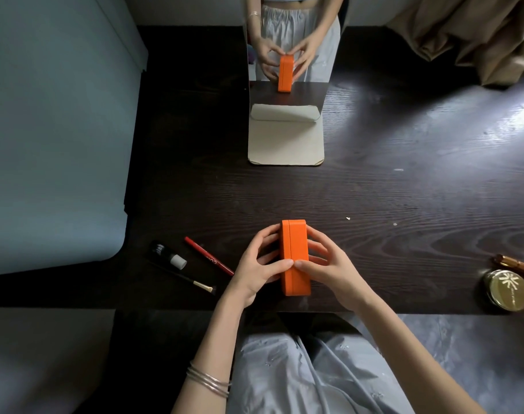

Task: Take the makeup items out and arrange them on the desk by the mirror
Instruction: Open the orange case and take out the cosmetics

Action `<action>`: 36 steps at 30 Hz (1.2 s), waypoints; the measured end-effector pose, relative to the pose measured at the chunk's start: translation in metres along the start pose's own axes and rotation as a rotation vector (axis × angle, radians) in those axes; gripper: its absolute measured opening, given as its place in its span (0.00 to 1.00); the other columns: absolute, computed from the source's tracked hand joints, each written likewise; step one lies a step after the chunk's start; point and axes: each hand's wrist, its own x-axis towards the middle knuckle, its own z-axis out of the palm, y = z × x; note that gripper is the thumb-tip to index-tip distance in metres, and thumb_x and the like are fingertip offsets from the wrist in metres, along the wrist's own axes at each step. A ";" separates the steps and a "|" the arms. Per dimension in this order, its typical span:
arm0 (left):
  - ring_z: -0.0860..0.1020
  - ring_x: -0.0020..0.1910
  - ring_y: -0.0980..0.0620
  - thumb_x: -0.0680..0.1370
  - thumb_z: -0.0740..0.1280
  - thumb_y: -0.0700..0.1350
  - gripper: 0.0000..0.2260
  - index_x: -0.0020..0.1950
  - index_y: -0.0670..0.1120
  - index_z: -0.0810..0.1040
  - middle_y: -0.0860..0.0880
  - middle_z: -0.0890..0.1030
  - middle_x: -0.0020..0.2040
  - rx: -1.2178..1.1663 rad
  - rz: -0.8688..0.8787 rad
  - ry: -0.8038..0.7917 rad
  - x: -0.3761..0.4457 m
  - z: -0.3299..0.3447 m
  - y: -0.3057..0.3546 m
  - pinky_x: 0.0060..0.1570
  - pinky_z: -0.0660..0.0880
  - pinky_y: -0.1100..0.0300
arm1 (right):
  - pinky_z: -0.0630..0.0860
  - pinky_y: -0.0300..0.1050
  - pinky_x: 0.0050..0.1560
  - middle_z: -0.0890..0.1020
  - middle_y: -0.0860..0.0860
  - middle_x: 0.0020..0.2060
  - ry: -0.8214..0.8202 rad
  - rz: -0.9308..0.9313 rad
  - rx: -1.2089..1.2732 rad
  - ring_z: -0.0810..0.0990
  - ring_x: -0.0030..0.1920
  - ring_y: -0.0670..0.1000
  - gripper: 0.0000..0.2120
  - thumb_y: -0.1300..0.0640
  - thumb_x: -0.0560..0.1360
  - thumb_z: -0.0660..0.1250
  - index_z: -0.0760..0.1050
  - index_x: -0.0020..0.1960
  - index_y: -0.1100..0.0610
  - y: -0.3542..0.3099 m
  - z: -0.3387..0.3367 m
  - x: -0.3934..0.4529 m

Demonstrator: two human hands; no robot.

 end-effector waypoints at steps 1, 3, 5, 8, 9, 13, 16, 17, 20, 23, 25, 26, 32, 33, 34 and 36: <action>0.72 0.65 0.49 0.71 0.73 0.40 0.29 0.66 0.62 0.68 0.55 0.69 0.68 0.004 -0.001 -0.010 0.001 -0.001 0.001 0.56 0.77 0.45 | 0.80 0.44 0.50 0.79 0.47 0.59 -0.013 0.010 0.011 0.80 0.56 0.46 0.30 0.60 0.70 0.72 0.67 0.67 0.41 -0.001 -0.001 0.000; 0.72 0.65 0.47 0.71 0.73 0.40 0.30 0.66 0.63 0.68 0.54 0.68 0.69 0.025 0.002 -0.033 0.002 -0.003 0.003 0.54 0.78 0.46 | 0.80 0.47 0.51 0.78 0.49 0.59 -0.031 0.022 0.009 0.80 0.57 0.48 0.32 0.58 0.68 0.73 0.67 0.68 0.43 -0.001 -0.004 0.002; 0.72 0.65 0.47 0.71 0.73 0.40 0.30 0.66 0.63 0.67 0.54 0.68 0.69 0.041 0.000 -0.050 0.003 -0.006 0.004 0.53 0.78 0.47 | 0.80 0.48 0.51 0.77 0.49 0.61 -0.043 0.027 0.006 0.80 0.57 0.48 0.33 0.57 0.67 0.73 0.66 0.68 0.43 -0.001 -0.005 0.003; 0.72 0.65 0.47 0.70 0.74 0.40 0.31 0.66 0.63 0.67 0.54 0.68 0.69 0.053 0.004 -0.063 0.004 -0.008 0.005 0.53 0.79 0.48 | 0.80 0.47 0.50 0.77 0.49 0.61 -0.056 0.033 0.019 0.80 0.57 0.49 0.32 0.57 0.67 0.72 0.66 0.68 0.44 0.000 -0.007 0.004; 0.72 0.65 0.47 0.70 0.74 0.40 0.31 0.66 0.63 0.67 0.54 0.68 0.69 0.055 0.005 -0.065 0.004 -0.009 0.005 0.53 0.79 0.48 | 0.80 0.47 0.49 0.77 0.48 0.61 -0.061 0.034 0.026 0.80 0.57 0.50 0.32 0.58 0.67 0.72 0.66 0.68 0.44 0.000 -0.008 0.004; 0.72 0.65 0.48 0.69 0.75 0.40 0.31 0.64 0.64 0.68 0.55 0.69 0.68 0.063 0.011 -0.067 0.006 -0.010 0.006 0.57 0.76 0.45 | 0.80 0.50 0.51 0.77 0.49 0.61 -0.066 0.039 0.027 0.80 0.58 0.51 0.32 0.58 0.67 0.73 0.67 0.68 0.44 0.001 -0.011 0.005; 0.72 0.65 0.49 0.68 0.75 0.39 0.31 0.64 0.64 0.69 0.55 0.70 0.66 0.061 0.018 -0.068 0.007 -0.010 0.005 0.60 0.74 0.43 | 0.79 0.54 0.54 0.77 0.51 0.61 -0.068 0.044 0.033 0.80 0.58 0.53 0.33 0.58 0.66 0.74 0.67 0.68 0.43 0.002 -0.012 0.006; 0.72 0.65 0.49 0.68 0.75 0.39 0.31 0.63 0.64 0.69 0.55 0.70 0.66 0.059 0.015 -0.068 0.007 -0.011 0.005 0.59 0.75 0.44 | 0.79 0.54 0.54 0.78 0.51 0.61 -0.069 0.049 0.041 0.80 0.59 0.53 0.33 0.59 0.66 0.74 0.67 0.68 0.43 0.003 -0.012 0.007; 0.72 0.65 0.48 0.68 0.75 0.38 0.31 0.64 0.63 0.69 0.55 0.70 0.67 0.040 0.010 -0.075 0.007 -0.012 0.006 0.58 0.76 0.45 | 0.79 0.54 0.55 0.78 0.52 0.62 -0.078 0.063 0.066 0.80 0.59 0.53 0.34 0.59 0.66 0.73 0.66 0.69 0.43 0.004 -0.014 0.008; 0.71 0.66 0.47 0.69 0.75 0.39 0.31 0.65 0.63 0.68 0.54 0.69 0.68 0.033 0.000 -0.070 0.005 -0.010 0.005 0.56 0.77 0.44 | 0.79 0.53 0.55 0.76 0.51 0.64 -0.069 0.069 0.053 0.79 0.59 0.51 0.34 0.57 0.67 0.73 0.66 0.68 0.40 0.004 -0.011 0.006; 0.70 0.67 0.47 0.70 0.74 0.41 0.33 0.68 0.63 0.66 0.54 0.67 0.70 0.059 -0.005 -0.069 0.001 -0.007 0.005 0.57 0.76 0.44 | 0.79 0.54 0.54 0.75 0.49 0.64 -0.047 0.072 0.014 0.79 0.59 0.51 0.32 0.55 0.69 0.72 0.65 0.67 0.36 0.005 -0.007 0.003; 0.69 0.68 0.48 0.70 0.74 0.41 0.35 0.69 0.64 0.64 0.54 0.65 0.71 0.094 -0.002 -0.081 0.000 -0.006 0.005 0.58 0.76 0.45 | 0.79 0.56 0.54 0.75 0.49 0.63 -0.035 0.082 0.008 0.79 0.59 0.51 0.31 0.54 0.70 0.72 0.64 0.67 0.35 0.005 -0.005 0.003; 0.70 0.68 0.44 0.70 0.74 0.37 0.38 0.66 0.70 0.60 0.52 0.61 0.73 0.113 -0.052 -0.182 0.001 -0.008 0.011 0.53 0.79 0.47 | 0.81 0.55 0.46 0.79 0.56 0.58 -0.070 0.120 0.066 0.80 0.57 0.54 0.32 0.61 0.69 0.73 0.65 0.64 0.38 -0.001 -0.001 0.008; 0.70 0.68 0.44 0.70 0.74 0.37 0.38 0.66 0.70 0.60 0.51 0.61 0.73 0.118 -0.050 -0.188 0.002 -0.009 0.011 0.53 0.79 0.47 | 0.81 0.54 0.45 0.79 0.57 0.57 -0.082 0.119 0.065 0.81 0.56 0.54 0.32 0.63 0.70 0.72 0.64 0.65 0.40 -0.003 -0.003 0.009; 0.70 0.68 0.44 0.70 0.74 0.38 0.39 0.67 0.70 0.59 0.51 0.61 0.73 0.129 -0.043 -0.196 0.002 -0.010 0.011 0.54 0.78 0.47 | 0.81 0.52 0.44 0.80 0.57 0.56 -0.092 0.115 0.052 0.82 0.54 0.53 0.31 0.64 0.70 0.72 0.64 0.64 0.41 -0.003 -0.004 0.010; 0.68 0.69 0.44 0.70 0.74 0.39 0.39 0.67 0.70 0.58 0.51 0.61 0.73 0.150 -0.018 -0.207 0.003 -0.010 0.009 0.57 0.76 0.45 | 0.81 0.48 0.42 0.81 0.55 0.54 -0.102 0.107 0.024 0.83 0.50 0.52 0.30 0.66 0.71 0.70 0.64 0.63 0.41 -0.004 -0.006 0.011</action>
